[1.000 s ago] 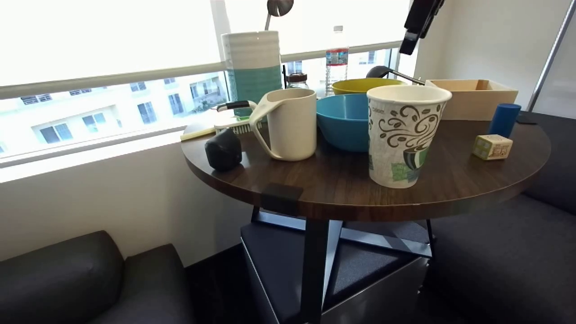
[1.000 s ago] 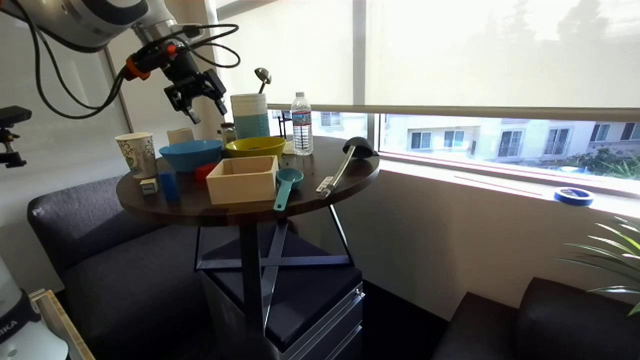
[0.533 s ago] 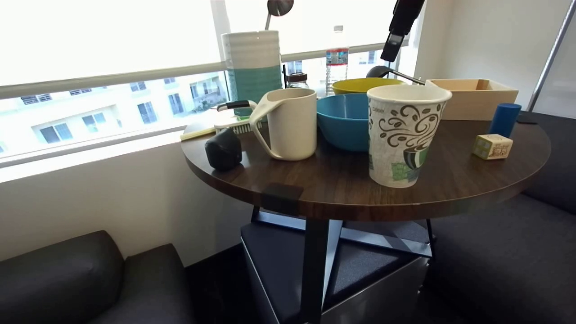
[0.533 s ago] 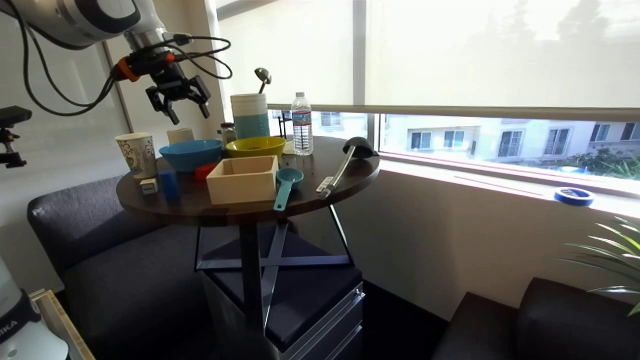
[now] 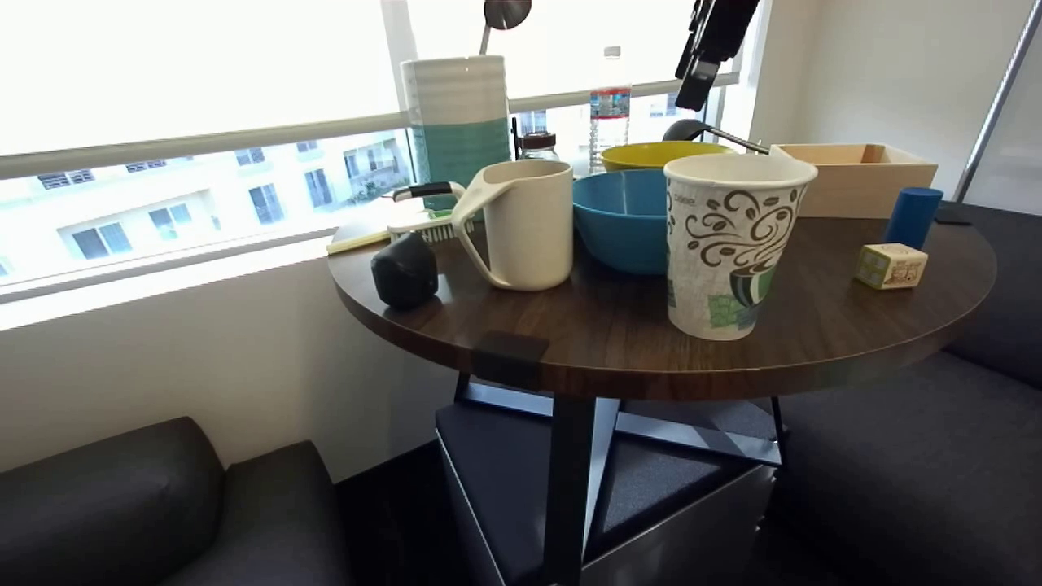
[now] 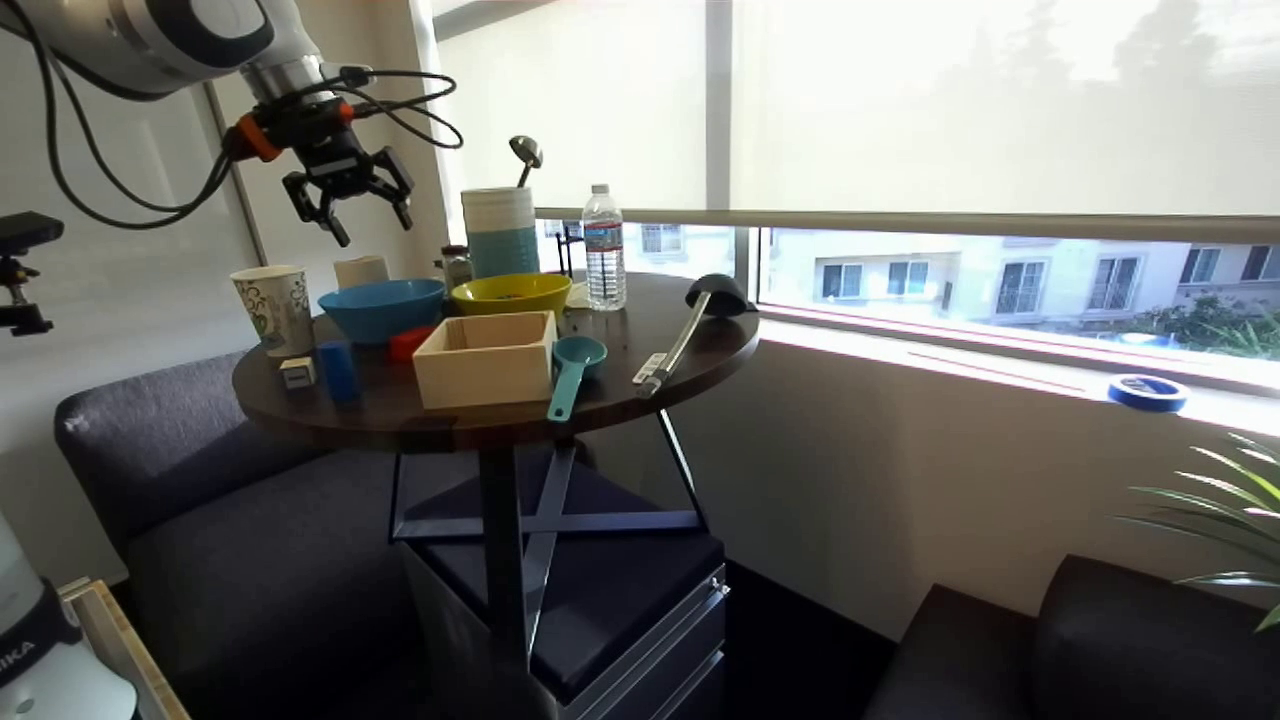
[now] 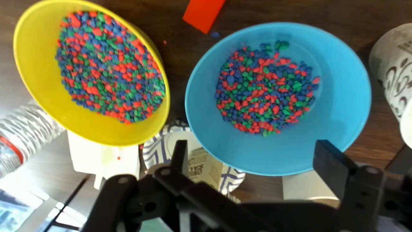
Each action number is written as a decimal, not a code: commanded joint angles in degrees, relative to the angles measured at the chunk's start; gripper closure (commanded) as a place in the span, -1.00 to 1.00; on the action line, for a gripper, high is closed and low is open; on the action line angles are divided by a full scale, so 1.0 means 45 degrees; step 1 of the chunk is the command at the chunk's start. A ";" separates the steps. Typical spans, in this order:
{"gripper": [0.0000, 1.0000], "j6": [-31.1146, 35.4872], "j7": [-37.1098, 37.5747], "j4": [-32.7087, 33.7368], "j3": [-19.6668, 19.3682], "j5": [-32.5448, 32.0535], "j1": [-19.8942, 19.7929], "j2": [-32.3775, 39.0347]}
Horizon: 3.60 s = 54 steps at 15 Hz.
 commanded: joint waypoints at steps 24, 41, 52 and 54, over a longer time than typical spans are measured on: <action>-0.43 -0.0021 -0.0772 0.3913 0.1087 0.2511 0.0192 0.5064; 0.98 0.0300 -0.0889 0.3701 0.1049 0.3875 -0.0090 0.4978; 0.98 0.0630 -0.0066 0.3561 0.1737 0.2105 0.0099 0.2910; 0.98 0.0491 -0.0032 0.3479 0.1867 0.1376 0.0118 0.2266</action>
